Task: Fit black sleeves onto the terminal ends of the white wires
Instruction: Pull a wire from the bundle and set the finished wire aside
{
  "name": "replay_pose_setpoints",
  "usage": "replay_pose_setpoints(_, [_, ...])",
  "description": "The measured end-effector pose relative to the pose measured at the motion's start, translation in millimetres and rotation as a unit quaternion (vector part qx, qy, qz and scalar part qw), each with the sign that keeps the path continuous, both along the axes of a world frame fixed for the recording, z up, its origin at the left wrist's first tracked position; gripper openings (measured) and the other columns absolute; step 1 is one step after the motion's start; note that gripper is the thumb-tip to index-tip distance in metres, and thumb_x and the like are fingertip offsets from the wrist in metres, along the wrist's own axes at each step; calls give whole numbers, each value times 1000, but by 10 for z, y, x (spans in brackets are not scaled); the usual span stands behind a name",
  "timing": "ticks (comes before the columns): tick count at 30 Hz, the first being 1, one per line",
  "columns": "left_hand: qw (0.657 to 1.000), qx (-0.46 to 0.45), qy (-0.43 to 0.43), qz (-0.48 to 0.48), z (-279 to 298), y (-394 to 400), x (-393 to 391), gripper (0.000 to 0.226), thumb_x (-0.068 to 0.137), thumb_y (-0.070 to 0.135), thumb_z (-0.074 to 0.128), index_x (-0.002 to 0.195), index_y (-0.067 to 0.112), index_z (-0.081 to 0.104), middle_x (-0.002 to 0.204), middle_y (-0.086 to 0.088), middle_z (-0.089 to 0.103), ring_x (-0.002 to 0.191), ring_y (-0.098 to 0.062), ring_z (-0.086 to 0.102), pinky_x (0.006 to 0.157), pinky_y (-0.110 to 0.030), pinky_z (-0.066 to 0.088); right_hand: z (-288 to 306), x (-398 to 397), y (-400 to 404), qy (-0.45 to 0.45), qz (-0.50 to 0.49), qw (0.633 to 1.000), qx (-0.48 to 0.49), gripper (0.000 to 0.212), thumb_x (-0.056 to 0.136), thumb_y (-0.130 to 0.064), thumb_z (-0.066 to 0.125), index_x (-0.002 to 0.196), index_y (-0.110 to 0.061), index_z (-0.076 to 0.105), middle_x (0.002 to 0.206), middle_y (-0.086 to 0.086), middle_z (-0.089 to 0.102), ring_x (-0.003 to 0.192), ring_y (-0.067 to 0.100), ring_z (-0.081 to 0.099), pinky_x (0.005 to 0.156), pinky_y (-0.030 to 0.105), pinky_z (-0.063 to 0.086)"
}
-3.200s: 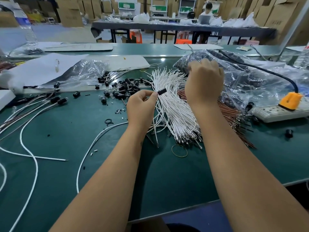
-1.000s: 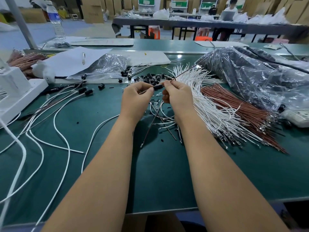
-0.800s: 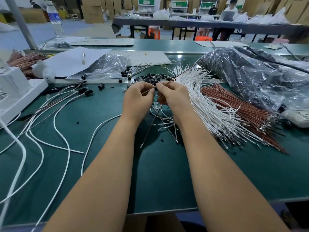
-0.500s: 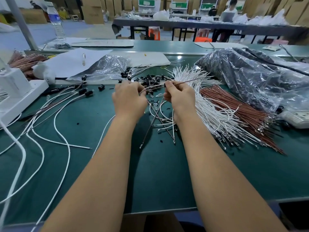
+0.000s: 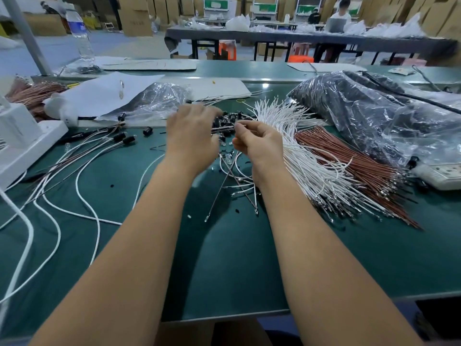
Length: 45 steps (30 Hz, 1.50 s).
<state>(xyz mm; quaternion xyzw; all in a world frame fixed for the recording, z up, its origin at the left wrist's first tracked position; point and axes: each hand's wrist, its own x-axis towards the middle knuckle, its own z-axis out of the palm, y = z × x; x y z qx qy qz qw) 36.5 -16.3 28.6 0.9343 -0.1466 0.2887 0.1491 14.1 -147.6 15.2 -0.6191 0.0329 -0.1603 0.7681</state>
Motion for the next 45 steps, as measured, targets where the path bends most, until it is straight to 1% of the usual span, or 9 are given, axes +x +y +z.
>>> replay_pose_setpoints(3, [989,-95,3,-111,-85,-199,-51,24,90,13,53,109,11,67,102,-10,70,100,-30,57,84,-39,45,-6,-6,13,-4,12,1000,9,12,87,2,64,85,-9,67,72,7,64,62,14,60,70,30,54])
replay_pose_setpoints(6, [973,-198,12,-116,-186,-174,-52,17,92,12,56,99,10,71,92,-8,72,84,-24,62,71,-29,45,-3,-22,21,-9,19,1000,-6,15,86,3,66,81,-11,67,68,5,64,54,7,60,60,20,53])
replay_pose_setpoints(8, [971,-216,20,-102,-222,-108,-29,15,92,14,59,98,10,72,91,-7,72,83,-22,63,71,-28,46,5,-19,29,-14,22,999,-26,15,86,2,67,80,-11,67,69,3,65,52,4,61,58,17,52])
replay_pose_setpoints(12, [967,-234,16,-103,-213,-26,-14,11,90,12,62,92,7,71,80,-2,66,79,-23,63,71,-33,50,8,6,34,-13,35,998,-42,13,87,0,66,81,-11,67,67,1,65,53,5,60,59,19,53])
replay_pose_setpoints(21, [950,-283,36,-131,-221,-31,-40,12,88,10,63,95,8,72,81,1,68,80,-18,66,74,-30,53,5,11,42,-14,65,996,-61,10,87,1,65,84,-9,67,69,4,65,56,8,61,62,21,56])
replay_pose_setpoints(26, [962,-249,52,-100,-261,-8,-24,11,88,16,63,95,12,71,78,6,61,75,-14,59,70,-25,45,1,19,33,-13,52,997,-60,10,86,0,67,84,-9,68,69,3,65,57,7,61,61,22,55])
replay_pose_setpoints(33, [945,-301,53,-116,-259,1,-8,9,88,16,65,90,13,73,73,7,66,68,-7,59,63,-16,44,13,25,54,-8,66,996,-66,8,86,-1,67,90,-8,68,74,5,66,62,12,62,66,25,56])
replay_pose_setpoints(40, [942,-319,50,-91,-300,24,34,7,88,15,64,86,14,70,63,14,55,53,4,46,52,-7,34,54,30,-5,2,20,999,38,8,91,-5,57,87,-5,63,72,7,63,62,16,61,63,27,53])
replay_pose_setpoints(45, [942,-317,49,-99,-292,38,21,7,89,13,64,87,14,71,65,16,56,55,8,50,53,-5,34,28,33,-16,-8,-5,1000,-6,8,87,-5,66,81,-11,67,72,4,66,63,13,62,63,24,53])
